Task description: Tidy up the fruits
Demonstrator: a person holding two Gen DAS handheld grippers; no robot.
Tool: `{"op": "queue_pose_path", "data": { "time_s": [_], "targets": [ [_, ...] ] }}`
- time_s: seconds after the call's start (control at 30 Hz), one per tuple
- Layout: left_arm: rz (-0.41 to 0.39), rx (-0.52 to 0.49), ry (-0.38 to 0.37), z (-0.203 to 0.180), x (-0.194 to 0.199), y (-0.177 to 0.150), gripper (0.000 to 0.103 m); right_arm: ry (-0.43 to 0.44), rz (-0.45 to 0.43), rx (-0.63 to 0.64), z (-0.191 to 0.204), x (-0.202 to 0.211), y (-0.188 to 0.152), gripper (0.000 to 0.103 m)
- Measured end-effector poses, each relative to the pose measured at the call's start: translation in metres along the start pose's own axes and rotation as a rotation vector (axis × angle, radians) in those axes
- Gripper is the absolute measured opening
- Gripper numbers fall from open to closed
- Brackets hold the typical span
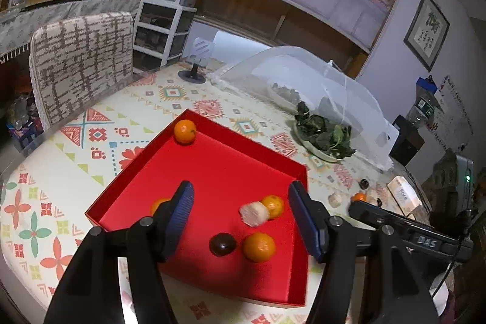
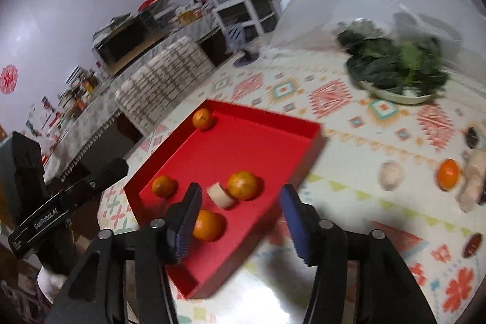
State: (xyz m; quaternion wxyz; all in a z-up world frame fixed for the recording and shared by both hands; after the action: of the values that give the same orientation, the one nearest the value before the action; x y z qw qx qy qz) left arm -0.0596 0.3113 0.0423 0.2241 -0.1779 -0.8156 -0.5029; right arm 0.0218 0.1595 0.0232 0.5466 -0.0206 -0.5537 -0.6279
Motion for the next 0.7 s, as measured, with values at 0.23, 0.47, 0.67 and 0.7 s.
{"op": "queue_pose_path", "data": {
  "time_s": [0.23, 0.47, 0.67, 0.7],
  "targets": [
    [-0.068, -0.053, -0.067, -0.047, 0.035, 0.005, 0.064, 0.169, -0.108, -0.305, -0.041, 0.079, -0.020, 0.076],
    [-0.133, -0.152, -0.179, -0.120, 0.083, 0.005, 0.064, 0.312, -0.114, -0.640, -0.095, 0.151, -0.068, 0.079],
    [-0.218, -0.233, -0.334, -0.187, 0.155, 0.028, 0.064, -0.032, -0.246, -0.511, -0.143, 0.274, -0.056, 0.078],
    [-0.237, -0.243, -0.351, -0.195, 0.168, 0.036, 0.064, -0.074, -0.266, -0.493, -0.150, 0.296, -0.051, 0.078]
  ]
}}
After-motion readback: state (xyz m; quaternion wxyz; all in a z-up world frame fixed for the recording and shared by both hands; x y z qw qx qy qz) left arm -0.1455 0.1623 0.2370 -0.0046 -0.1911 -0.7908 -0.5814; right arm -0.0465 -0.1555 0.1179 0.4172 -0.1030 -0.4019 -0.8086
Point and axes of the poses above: each gripper's, at about its wrist camera, not at the fingertips, and x roughly against the way its jaws point, z to its left, y to its top, the point moved 10 cm from there along -x, roughly the way its jaws point, and after that the axes turned 2 degrees about x, right-handed, at the moved point
